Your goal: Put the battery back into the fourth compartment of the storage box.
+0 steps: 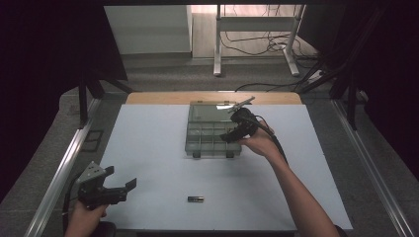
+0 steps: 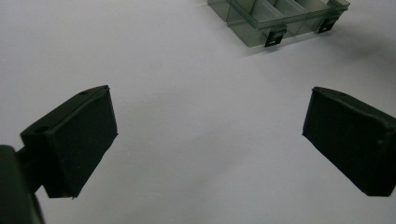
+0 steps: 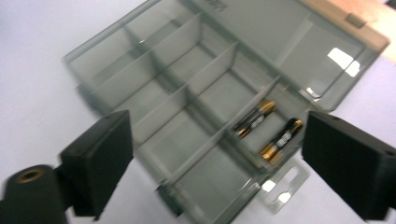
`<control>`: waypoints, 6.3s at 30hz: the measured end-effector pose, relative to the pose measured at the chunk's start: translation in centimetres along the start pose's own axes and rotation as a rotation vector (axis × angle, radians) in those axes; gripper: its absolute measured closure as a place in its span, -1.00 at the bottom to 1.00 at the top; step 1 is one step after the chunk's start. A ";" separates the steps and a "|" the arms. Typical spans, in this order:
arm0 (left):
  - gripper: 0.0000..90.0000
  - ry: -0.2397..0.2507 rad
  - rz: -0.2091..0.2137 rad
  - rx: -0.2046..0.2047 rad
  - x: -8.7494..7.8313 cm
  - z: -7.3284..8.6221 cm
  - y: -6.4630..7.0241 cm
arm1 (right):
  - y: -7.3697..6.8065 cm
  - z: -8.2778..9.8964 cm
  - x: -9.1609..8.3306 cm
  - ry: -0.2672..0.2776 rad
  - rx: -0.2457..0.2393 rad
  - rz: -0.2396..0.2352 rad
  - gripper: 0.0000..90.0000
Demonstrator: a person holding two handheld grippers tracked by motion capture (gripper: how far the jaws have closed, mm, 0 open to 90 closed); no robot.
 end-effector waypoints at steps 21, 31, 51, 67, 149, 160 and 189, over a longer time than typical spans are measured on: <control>-0.92 -0.001 -0.004 0.005 0.0 0.0 0.1 | -6.2 2.8 -1.8 0.031 -0.086 -0.038 -1.00; -0.92 0.000 -0.003 0.004 0.0 0.0 0.1 | -7.9 3.6 -2.1 0.004 -0.087 -0.061 -0.99; -0.92 0.005 -0.004 0.003 -0.1 0.0 0.1 | -14.0 5.3 -0.1 -0.063 -0.216 -0.161 -0.64; -0.92 0.008 -0.004 0.005 -0.1 0.0 0.1 | -17.9 6.7 2.9 -0.163 -0.320 -0.265 0.01; -0.92 0.000 -0.002 0.005 0.0 0.0 0.1 | -9.6 3.9 -1.2 -0.042 -0.161 -0.158 0.70; -0.92 0.000 -0.002 0.006 0.0 0.0 0.1 | -6.5 3.0 -1.7 -0.032 -0.094 -0.109 0.70; -0.92 -0.003 0.004 0.002 0.1 0.0 0.0 | 0.1 0.2 -0.8 -0.038 0.047 0.017 0.70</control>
Point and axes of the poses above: each handheld gripper's, and its own axes: x roughly forward along the jaws, z roughly out of its underside, y roughly to its right, the point moved 6 cm from there along x, roughly forward along the jaws, and after that the axes turned 3 degrees about -y, right-handed, at the moved point
